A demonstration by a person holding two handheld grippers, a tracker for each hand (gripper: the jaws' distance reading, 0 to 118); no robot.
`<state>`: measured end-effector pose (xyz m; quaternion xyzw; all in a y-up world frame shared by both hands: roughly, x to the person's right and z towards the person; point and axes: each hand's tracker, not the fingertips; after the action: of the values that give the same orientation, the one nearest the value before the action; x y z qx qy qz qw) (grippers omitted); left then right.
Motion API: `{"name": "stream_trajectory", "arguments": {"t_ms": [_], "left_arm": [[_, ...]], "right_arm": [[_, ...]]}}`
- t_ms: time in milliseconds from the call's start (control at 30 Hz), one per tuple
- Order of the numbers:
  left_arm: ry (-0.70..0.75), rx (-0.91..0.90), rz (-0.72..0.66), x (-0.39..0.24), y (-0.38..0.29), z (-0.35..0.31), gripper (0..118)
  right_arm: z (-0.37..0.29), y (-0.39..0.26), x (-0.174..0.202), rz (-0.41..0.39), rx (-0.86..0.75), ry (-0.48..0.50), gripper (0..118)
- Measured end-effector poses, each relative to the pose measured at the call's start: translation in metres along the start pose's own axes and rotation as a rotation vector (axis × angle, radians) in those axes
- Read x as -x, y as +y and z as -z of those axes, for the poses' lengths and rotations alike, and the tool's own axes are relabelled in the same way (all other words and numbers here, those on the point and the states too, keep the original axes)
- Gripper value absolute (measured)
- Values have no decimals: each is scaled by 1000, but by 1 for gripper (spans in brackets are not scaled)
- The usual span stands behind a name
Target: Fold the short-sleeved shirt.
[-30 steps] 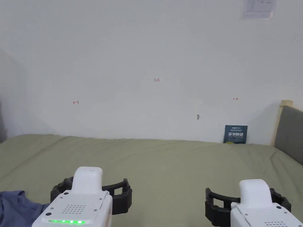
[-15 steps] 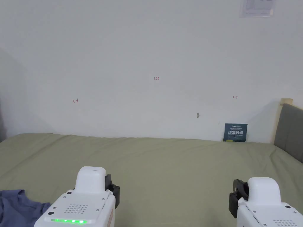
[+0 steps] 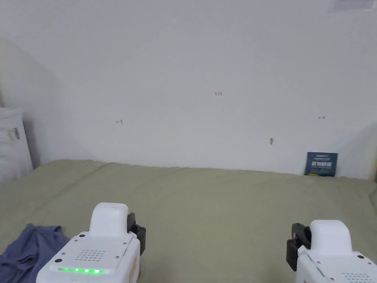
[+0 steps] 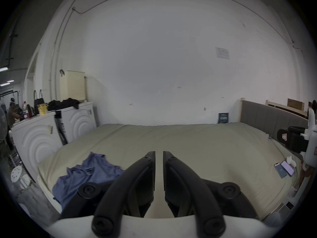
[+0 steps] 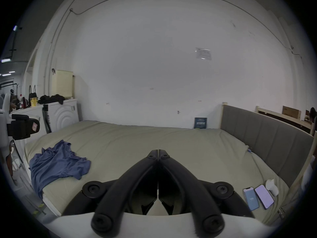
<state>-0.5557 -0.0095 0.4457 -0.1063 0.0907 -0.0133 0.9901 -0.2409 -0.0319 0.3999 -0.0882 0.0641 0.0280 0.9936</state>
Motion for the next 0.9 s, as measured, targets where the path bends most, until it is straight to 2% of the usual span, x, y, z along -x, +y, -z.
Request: {"name": "stream_trajectory", "arguments": {"t_ms": [300,500,700,900], "left_arm": [[271,54,-46,112,-15,-48,8],[407,78,-47,160,-28,-80,8],[472,108,-70,187,-41,-94,8],[484,131,-61,195,-48,-85,8]], "right_arm": [[19,-5,106,-7,3,277,1],[24,-14,158,-17,32,397,1],[26,-20,183,-37,48,452,1],[29,-20,186,-56,52,462,1]]}}
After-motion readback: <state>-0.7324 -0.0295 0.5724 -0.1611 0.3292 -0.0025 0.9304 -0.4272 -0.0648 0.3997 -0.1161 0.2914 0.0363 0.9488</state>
